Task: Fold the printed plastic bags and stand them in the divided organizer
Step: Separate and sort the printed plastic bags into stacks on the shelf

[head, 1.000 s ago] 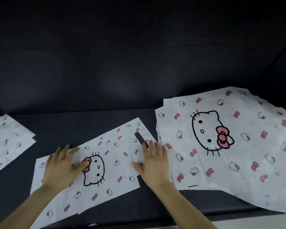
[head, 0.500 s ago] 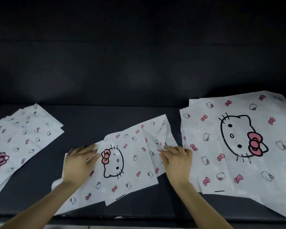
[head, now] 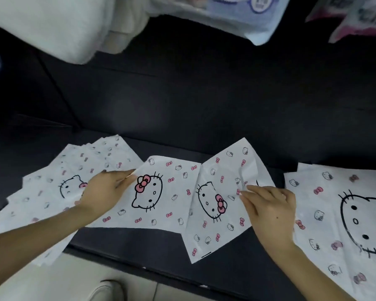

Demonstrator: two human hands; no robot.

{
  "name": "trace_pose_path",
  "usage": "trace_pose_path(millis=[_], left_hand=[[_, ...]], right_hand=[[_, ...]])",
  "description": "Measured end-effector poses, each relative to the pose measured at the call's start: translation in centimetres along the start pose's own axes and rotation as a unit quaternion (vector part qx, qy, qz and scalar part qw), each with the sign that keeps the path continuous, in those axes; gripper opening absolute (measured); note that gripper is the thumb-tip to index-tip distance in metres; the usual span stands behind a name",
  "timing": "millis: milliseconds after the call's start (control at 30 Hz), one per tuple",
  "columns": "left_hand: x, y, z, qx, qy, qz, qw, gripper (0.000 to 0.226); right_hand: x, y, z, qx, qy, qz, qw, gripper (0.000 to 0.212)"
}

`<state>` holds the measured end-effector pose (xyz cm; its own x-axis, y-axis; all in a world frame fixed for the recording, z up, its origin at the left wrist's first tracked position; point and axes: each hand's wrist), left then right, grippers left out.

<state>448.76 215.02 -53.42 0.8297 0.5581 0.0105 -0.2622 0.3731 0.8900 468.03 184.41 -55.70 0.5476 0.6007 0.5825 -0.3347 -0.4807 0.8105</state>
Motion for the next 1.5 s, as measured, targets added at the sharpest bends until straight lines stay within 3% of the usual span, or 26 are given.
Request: trace_pose_path(millis=[100,233,400,500,600,733,867,967,1033,1100,1200,1267,1333,1433,1500], left_hand=[[-0.6,3.6,-2.9,-0.032,0.087,0.027,0.995,0.040],[-0.8,7.8,-6.7,-0.030,0.147,0.055,0.987,0.031],[0.6,9.4,-12.4,-0.040,0.216,0.057,0.974,0.042],[2.2,8.0,-15.7,-0.047,0.265,0.024,0.963,0.038],[2.4,5.0,-18.6,0.092,0.314,-0.088,0.941,0.063],[0.5,0.1,-19.8,0.176,0.232,-0.225,0.930,0.075],[-0.9,-2.3,-20.1,0.173,0.233,-0.242,0.926,0.073],[-1.1,-1.6,-18.9,0.082,0.234,-0.157,0.956,0.081],[-1.5,-0.2,-17.8,-0.146,0.263,-0.041,0.953,0.075],[-1.9,1.5,-16.7,-0.423,0.259,0.013,0.868,0.080],[-2.4,3.4,-15.4,-0.573,0.187,-0.010,0.798,0.096],[-1.9,4.3,-15.5,-0.623,0.181,-0.004,0.761,0.072],[-1.5,4.7,-16.5,-0.614,0.217,0.074,0.755,0.046],[-1.0,5.2,-18.7,-0.500,0.260,0.183,0.805,0.043],[-0.6,5.5,-19.8,-0.376,0.289,0.215,0.854,0.053]], right_hand=[[2.1,0.8,-2.4,0.001,0.037,-0.014,0.999,0.029],[5.2,0.9,-6.1,0.016,0.087,-0.022,0.996,0.030],[8.0,-0.1,-10.0,0.026,0.124,-0.028,0.992,0.031],[8.8,-1.2,-11.2,0.020,0.120,-0.042,0.992,0.034],[9.1,-2.4,-12.1,0.019,0.106,-0.062,0.992,0.036],[9.4,-2.8,-13.4,0.032,0.109,-0.074,0.991,0.036],[11.0,-1.9,-15.5,0.094,0.113,-0.092,0.985,0.033],[13.1,-0.4,-17.5,0.157,0.117,-0.104,0.975,0.031],[14.8,0.7,-18.8,0.208,0.121,-0.127,0.962,0.028],[16.5,1.6,-20.0,0.281,0.114,-0.166,0.939,0.021],[18.4,1.6,-21.5,0.390,0.066,-0.203,0.896,0.012],[18.9,-0.1,-22.5,0.414,0.026,-0.209,0.886,0.009],[18.4,-2.7,-23.6,0.414,-0.010,-0.223,0.883,0.009],[16.1,-7.8,-25.2,0.397,-0.052,-0.245,0.883,0.009],[14.3,-11.4,-26.7,0.373,-0.076,-0.244,0.892,0.009]])
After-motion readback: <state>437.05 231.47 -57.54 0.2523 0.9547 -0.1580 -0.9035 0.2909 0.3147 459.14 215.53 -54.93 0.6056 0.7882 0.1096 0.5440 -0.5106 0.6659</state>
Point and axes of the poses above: each hand's wrist, its own x-axis towards the middle knuckle, its own y-axis out of the back of the hand, z = x × y, and after that the axes turned 8 degrees about -z, right-handed
